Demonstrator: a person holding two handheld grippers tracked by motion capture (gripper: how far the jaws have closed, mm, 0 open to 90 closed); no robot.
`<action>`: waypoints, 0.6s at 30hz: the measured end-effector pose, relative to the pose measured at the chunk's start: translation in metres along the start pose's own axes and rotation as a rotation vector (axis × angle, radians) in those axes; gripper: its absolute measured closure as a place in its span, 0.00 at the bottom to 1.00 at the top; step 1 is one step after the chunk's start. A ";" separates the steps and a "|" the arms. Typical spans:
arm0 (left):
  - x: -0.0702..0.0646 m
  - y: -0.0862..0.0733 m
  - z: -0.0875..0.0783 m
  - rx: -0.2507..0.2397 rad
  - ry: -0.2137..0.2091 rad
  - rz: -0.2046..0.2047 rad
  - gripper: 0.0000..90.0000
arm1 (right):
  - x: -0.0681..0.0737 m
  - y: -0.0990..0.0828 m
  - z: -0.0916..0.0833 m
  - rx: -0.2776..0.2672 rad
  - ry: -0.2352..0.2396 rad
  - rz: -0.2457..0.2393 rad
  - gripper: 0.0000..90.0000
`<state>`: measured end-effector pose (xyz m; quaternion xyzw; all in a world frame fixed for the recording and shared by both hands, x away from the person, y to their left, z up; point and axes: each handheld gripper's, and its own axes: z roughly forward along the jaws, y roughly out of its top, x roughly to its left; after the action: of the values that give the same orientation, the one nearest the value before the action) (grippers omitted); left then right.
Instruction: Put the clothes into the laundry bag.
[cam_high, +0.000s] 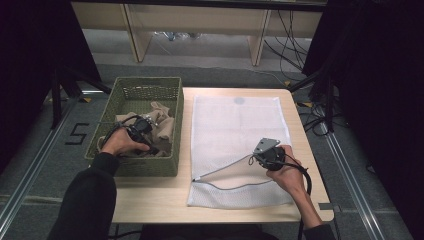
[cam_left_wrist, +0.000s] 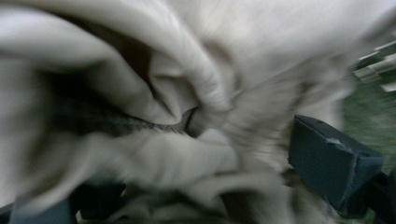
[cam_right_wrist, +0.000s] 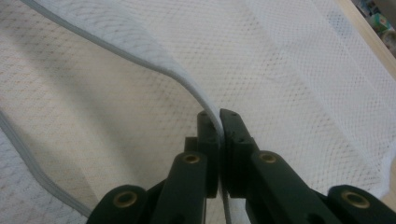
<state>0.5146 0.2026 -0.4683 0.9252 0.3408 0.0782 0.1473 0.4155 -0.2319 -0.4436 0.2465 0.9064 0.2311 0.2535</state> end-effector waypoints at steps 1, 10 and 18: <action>0.001 0.000 0.006 0.006 0.008 0.021 0.11 | 0.000 0.000 0.000 -0.002 0.001 -0.015 0.97; 0.011 0.003 0.022 0.007 -0.001 -0.002 0.02 | -0.001 -0.002 0.000 0.001 0.000 0.003 0.97; 0.011 0.005 0.008 -0.034 0.064 0.009 0.65 | 0.002 0.000 -0.003 0.000 -0.001 0.016 0.98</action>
<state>0.5274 0.2045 -0.4743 0.9212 0.3397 0.1141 0.1518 0.4125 -0.2317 -0.4425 0.2537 0.9042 0.2331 0.2524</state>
